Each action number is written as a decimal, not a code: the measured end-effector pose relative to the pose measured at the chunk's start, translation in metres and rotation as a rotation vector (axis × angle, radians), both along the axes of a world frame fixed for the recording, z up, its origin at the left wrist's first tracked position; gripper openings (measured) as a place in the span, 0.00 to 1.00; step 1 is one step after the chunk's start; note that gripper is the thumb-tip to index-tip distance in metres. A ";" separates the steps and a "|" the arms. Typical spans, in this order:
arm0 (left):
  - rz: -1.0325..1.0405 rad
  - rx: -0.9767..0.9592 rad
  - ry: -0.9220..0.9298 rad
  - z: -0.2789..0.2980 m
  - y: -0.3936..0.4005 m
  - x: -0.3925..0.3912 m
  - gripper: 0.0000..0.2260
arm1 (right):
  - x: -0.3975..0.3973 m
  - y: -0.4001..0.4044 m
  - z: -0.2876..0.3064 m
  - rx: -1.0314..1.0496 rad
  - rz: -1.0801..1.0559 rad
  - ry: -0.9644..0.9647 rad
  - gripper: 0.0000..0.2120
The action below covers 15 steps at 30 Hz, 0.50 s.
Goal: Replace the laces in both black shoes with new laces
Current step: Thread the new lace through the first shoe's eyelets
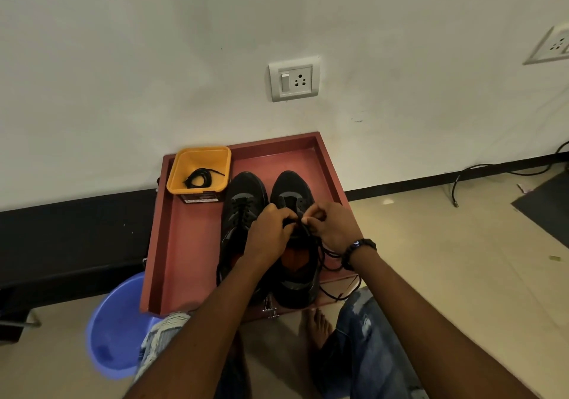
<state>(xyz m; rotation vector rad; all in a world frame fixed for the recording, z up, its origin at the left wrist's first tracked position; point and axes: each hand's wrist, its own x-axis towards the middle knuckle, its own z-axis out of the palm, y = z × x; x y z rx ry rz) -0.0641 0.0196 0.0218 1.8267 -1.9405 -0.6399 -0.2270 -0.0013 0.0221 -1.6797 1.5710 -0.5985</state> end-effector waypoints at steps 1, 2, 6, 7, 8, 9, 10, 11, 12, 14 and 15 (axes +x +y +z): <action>-0.008 -0.014 -0.007 0.001 0.000 0.000 0.10 | -0.001 -0.001 -0.003 0.035 -0.029 -0.059 0.03; -0.014 -0.027 -0.012 0.001 0.000 0.000 0.10 | -0.003 -0.001 -0.003 0.081 -0.056 -0.126 0.03; -0.045 -0.063 -0.011 0.000 -0.001 0.004 0.08 | -0.005 -0.002 -0.002 0.223 -0.082 -0.306 0.04; -0.070 -0.064 -0.018 0.000 -0.002 0.005 0.07 | -0.006 -0.002 -0.003 0.232 -0.080 -0.320 0.04; -0.103 -0.060 -0.032 0.001 -0.003 0.006 0.05 | -0.007 -0.002 -0.004 0.232 -0.070 -0.327 0.06; -0.138 -0.050 -0.047 0.002 -0.004 0.006 0.04 | -0.008 -0.001 -0.005 0.225 -0.048 -0.318 0.09; -0.169 -0.033 -0.062 0.004 -0.007 0.007 0.03 | -0.008 0.000 -0.005 0.205 -0.014 -0.284 0.11; -0.196 -0.015 -0.078 0.006 -0.010 0.009 0.03 | -0.008 0.003 -0.003 0.173 0.023 -0.235 0.13; -0.218 0.001 -0.093 0.008 -0.014 0.010 0.03 | -0.008 0.005 -0.002 0.137 0.050 -0.184 0.14; -0.250 0.024 -0.110 0.010 -0.019 0.014 0.04 | -0.006 0.007 0.001 0.078 0.084 -0.122 0.15; -0.257 0.035 -0.106 0.011 -0.020 0.015 0.03 | -0.005 0.007 0.003 0.058 0.103 -0.093 0.15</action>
